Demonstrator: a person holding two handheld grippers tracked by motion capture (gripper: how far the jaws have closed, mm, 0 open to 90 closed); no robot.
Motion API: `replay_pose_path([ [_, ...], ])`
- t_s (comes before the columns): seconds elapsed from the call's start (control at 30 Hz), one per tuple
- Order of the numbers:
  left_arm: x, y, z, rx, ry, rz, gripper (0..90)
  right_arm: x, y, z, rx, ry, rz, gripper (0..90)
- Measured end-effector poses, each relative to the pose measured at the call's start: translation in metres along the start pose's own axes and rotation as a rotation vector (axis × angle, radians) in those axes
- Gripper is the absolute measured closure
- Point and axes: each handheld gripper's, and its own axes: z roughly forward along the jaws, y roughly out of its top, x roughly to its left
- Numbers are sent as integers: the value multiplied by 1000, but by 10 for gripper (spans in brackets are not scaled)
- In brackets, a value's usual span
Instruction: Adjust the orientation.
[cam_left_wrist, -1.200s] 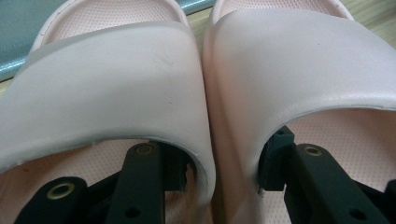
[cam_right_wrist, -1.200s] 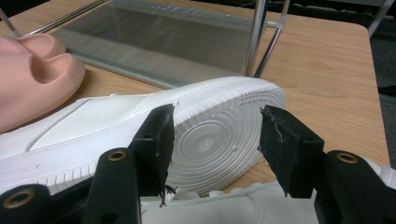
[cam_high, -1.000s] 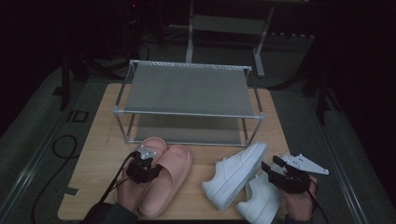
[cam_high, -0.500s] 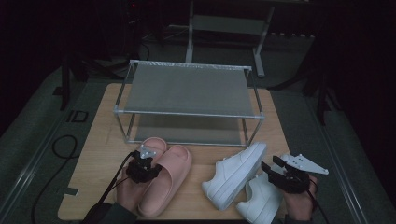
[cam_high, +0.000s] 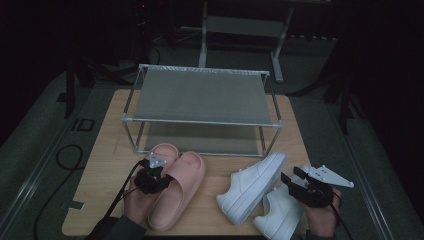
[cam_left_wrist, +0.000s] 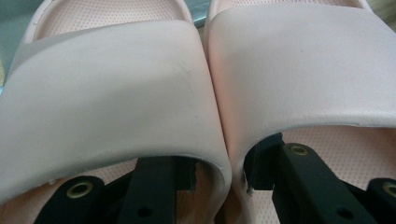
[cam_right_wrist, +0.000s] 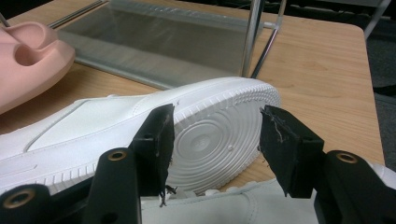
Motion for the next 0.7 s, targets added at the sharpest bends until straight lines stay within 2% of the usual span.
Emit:
replay_pose_path([
  [0.4,-1,5,-2,-22,-28,49,689,0,0,0,0,-2,0,445],
  [0.7,-3,10,0,-20,-45,63,693,-1,0,-1,-1,-3,1,445],
])
